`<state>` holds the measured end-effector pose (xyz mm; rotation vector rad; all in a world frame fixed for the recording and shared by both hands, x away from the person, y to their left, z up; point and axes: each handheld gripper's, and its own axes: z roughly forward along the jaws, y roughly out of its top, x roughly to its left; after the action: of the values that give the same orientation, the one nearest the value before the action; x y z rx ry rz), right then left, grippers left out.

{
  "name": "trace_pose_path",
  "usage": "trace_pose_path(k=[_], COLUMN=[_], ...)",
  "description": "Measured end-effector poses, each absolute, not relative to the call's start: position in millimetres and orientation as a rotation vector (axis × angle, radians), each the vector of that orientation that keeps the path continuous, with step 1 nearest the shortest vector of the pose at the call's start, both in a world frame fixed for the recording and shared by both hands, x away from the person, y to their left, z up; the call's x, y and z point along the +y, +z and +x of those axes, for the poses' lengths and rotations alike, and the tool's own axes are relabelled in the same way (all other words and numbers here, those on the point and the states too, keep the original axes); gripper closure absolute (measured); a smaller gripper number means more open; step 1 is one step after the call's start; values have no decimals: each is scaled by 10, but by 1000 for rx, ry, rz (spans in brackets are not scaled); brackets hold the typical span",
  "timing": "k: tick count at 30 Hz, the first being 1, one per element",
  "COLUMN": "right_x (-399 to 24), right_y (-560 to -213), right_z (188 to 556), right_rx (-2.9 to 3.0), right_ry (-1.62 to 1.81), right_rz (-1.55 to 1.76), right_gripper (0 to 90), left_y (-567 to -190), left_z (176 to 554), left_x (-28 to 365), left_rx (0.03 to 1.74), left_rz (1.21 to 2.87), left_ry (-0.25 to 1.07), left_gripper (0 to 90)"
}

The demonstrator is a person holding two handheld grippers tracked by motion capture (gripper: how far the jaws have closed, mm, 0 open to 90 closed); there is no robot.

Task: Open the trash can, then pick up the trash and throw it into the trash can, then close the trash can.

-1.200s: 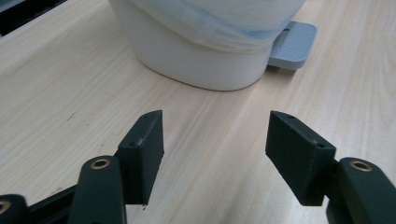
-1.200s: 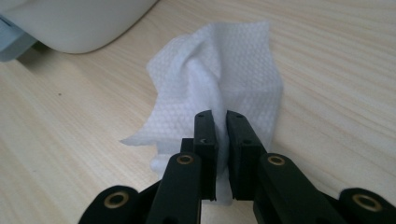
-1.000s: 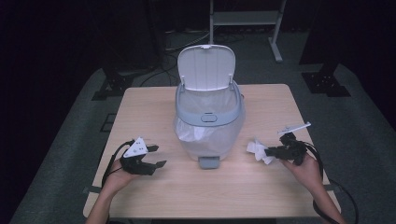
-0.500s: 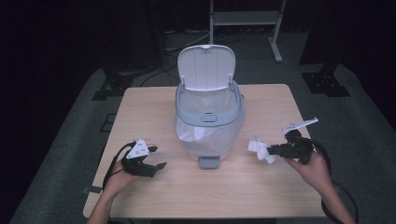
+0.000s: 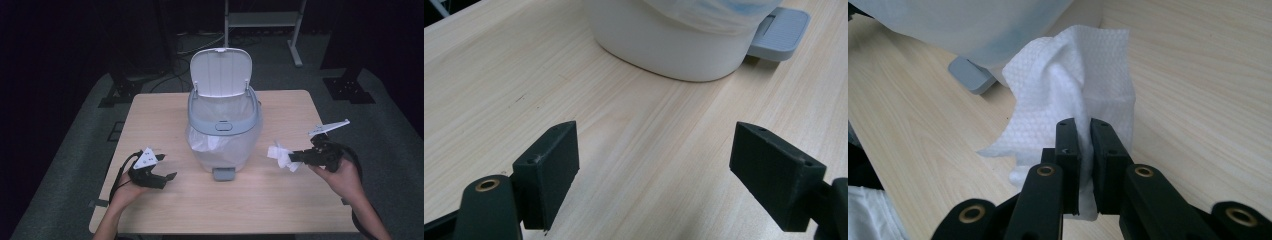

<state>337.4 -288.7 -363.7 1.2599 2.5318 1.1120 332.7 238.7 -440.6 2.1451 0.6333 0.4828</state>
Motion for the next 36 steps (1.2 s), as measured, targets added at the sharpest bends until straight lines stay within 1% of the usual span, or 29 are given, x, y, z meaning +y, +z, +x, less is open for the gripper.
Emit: trace_pose_path(k=[12,25,36], right_x=[-2909,-2860,-2877], right_y=[-3369,-2962,-2744], right_z=[3360,3346,3297], right_rx=[2538,2550,2540], right_ry=[1149,1126,1126], right_rz=[1228,1158,1121], right_gripper=[826,826,825], left_y=[-4457,-4446,-4443], left_z=[3350,3318,3281], left_x=[2394,2399,2412], left_rx=[654,645,644], left_rz=[2161,2156,2167], left_ry=[494,501,509], left_gripper=[175,175,175])
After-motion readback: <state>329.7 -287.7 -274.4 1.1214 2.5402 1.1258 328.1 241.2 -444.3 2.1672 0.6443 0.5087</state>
